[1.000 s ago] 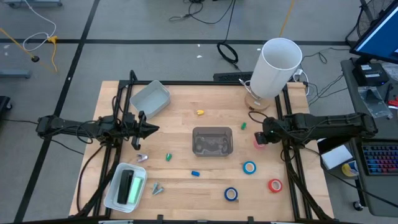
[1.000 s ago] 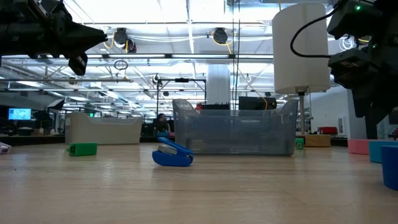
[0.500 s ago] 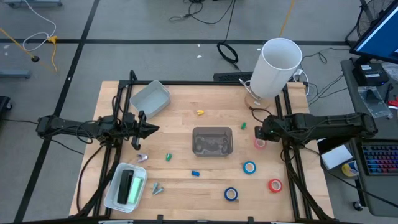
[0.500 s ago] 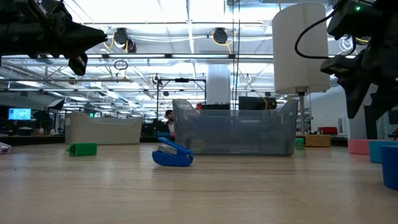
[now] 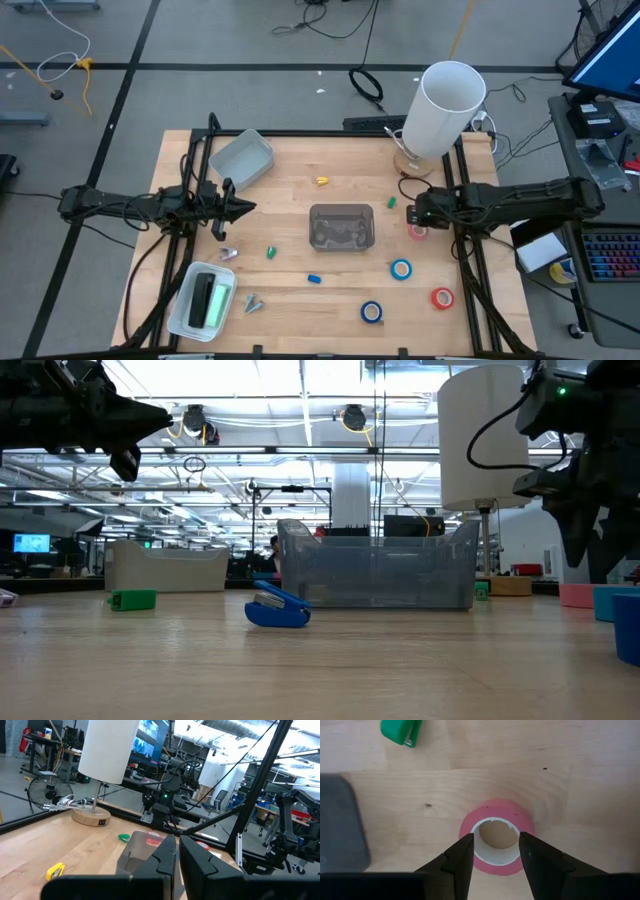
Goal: Pick and place Stapler, Stapler remover, tape
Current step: Put the pink tape into the grey bin
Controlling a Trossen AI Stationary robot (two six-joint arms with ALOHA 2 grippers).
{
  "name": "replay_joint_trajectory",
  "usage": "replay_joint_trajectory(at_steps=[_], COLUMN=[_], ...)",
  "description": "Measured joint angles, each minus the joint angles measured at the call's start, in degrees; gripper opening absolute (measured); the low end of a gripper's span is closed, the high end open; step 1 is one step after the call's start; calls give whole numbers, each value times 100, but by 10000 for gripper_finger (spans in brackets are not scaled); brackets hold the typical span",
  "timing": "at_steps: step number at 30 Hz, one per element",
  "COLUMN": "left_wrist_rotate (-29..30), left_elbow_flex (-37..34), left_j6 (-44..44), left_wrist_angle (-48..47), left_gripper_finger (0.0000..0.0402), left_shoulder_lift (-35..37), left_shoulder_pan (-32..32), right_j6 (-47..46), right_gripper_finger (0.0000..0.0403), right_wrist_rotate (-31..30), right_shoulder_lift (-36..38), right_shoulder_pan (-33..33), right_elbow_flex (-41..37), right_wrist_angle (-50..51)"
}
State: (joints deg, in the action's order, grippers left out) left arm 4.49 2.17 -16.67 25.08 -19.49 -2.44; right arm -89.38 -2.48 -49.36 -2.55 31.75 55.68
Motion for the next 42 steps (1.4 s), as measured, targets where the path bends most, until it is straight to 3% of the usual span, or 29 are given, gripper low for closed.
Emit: replay_joint_trajectory(at_steps=[22,27,42], left_wrist_rotate=[3,3,-2], left_elbow_flex=[0,0,0], left_j6=[-78,-153,-180], left_wrist_angle=[64,70,49], left_gripper_finger=[24,24,24], left_shoulder_lift=[2,2,2], left_shoulder_pan=[2,2,2], right_j6=[288,-167,-610], right_gripper_finger=[153,153,153], right_wrist_rotate=[673,1013,549], right_shoulder_lift=[81,270,201], right_shoulder_pan=[1,82,417], right_elbow_flex=[1,182,490], right_wrist_angle=[-20,153,535])
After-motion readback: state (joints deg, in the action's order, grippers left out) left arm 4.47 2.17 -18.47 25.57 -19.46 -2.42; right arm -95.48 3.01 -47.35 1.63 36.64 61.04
